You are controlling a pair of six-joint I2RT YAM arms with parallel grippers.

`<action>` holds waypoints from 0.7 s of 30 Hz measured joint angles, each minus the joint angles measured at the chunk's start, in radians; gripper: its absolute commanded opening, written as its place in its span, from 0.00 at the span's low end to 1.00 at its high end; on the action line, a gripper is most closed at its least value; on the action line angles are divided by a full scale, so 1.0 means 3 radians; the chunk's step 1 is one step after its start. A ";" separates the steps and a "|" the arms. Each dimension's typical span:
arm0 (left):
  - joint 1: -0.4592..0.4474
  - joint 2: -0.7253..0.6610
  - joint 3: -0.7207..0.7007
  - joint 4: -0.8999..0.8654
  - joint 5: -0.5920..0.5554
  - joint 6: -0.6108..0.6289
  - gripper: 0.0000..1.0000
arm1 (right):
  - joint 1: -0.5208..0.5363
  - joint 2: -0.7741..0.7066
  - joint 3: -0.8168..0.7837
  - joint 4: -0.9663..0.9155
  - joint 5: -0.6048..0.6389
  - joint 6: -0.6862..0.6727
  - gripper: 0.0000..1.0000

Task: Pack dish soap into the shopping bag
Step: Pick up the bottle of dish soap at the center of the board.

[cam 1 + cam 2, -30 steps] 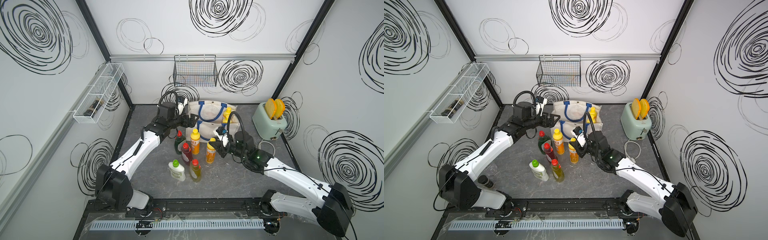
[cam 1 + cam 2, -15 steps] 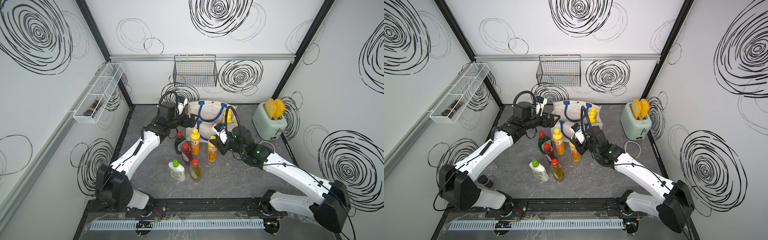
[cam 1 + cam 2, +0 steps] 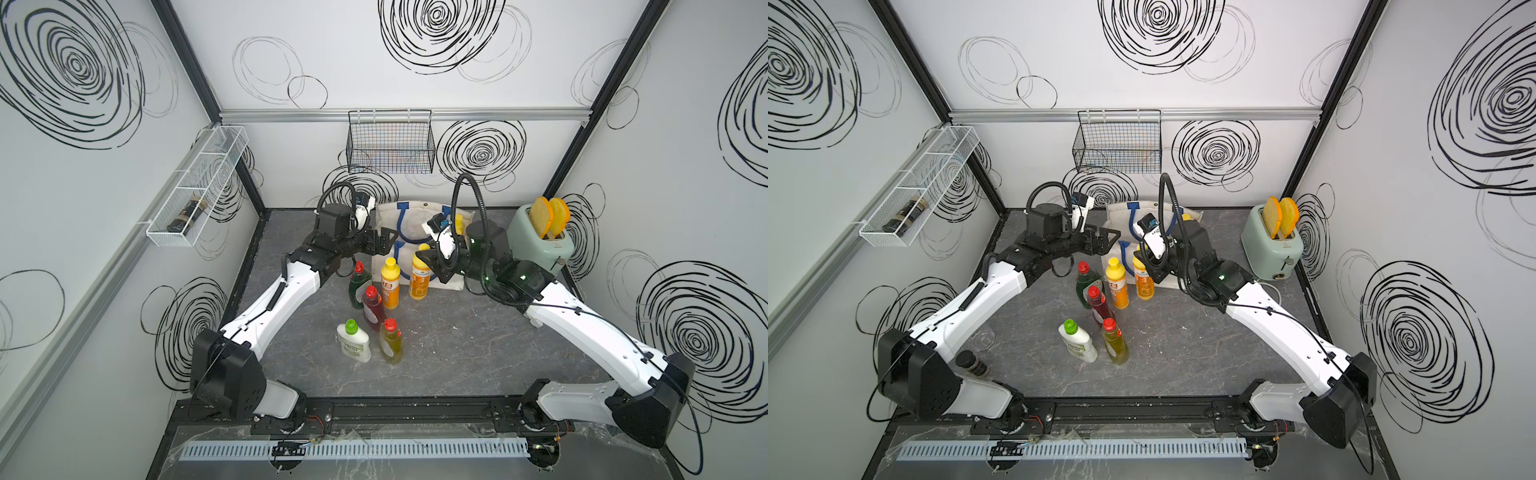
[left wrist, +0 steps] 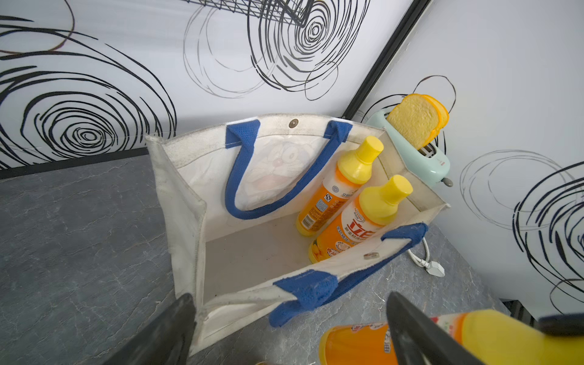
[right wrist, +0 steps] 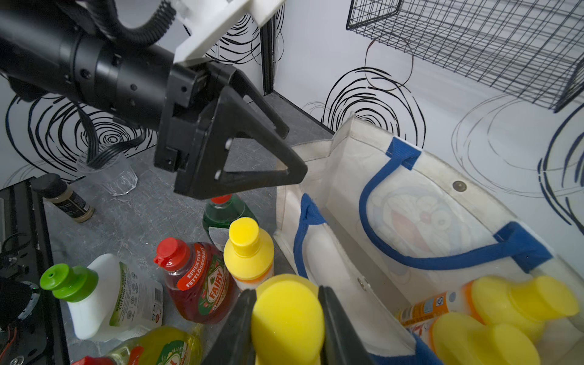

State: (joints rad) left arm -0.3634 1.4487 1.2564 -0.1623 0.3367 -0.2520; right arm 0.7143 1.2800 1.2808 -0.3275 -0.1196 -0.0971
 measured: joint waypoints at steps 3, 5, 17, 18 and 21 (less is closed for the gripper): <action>0.0010 0.0000 0.0000 0.0000 0.0000 0.0000 0.96 | -0.0045 0.0069 0.0186 -0.0102 0.0011 -0.0004 0.00; 0.0017 0.0000 0.0000 0.0000 0.0000 0.0000 0.96 | -0.0069 0.0102 0.0292 -0.0151 0.0019 -0.0005 0.00; 0.0022 0.0000 0.0000 0.0001 0.0009 0.0000 0.96 | -0.0259 0.0280 0.0853 -0.0280 0.0017 0.0003 0.00; 0.0022 0.0000 0.0000 0.0001 0.0010 0.0000 0.96 | -0.0285 0.0303 0.0904 -0.0282 0.0008 0.0009 0.00; 0.0023 0.0000 0.0000 0.0001 0.0010 0.0000 0.96 | -0.0350 0.0357 0.1052 -0.0281 -0.0008 0.0017 0.00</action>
State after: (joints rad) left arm -0.3565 1.4487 1.2564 -0.1619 0.3397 -0.2520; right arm 0.6094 1.3872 1.5963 -0.4118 -0.1219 -0.0921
